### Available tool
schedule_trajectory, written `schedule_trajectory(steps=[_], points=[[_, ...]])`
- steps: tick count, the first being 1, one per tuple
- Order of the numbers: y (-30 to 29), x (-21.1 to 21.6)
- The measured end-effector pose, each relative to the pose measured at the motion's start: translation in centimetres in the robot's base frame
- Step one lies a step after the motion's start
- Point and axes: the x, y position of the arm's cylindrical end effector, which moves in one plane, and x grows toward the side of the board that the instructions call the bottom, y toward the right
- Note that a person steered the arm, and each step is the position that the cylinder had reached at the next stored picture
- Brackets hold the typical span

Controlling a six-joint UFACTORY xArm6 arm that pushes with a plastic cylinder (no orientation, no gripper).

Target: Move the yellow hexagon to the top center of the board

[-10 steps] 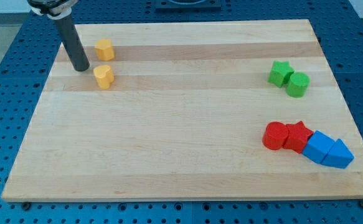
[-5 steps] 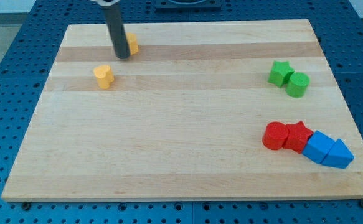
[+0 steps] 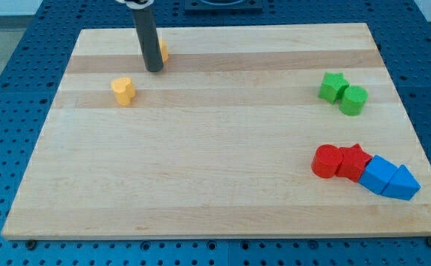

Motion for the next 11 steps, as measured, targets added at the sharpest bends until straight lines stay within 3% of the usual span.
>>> schedule_trajectory(steps=[2,3,4,5,9,11], points=[[-5.3,-0.5],[-7.5,-6.2],[-7.5,-6.7],[-4.4,-6.8],[17.0,-5.5],[12.9,-7.8]])
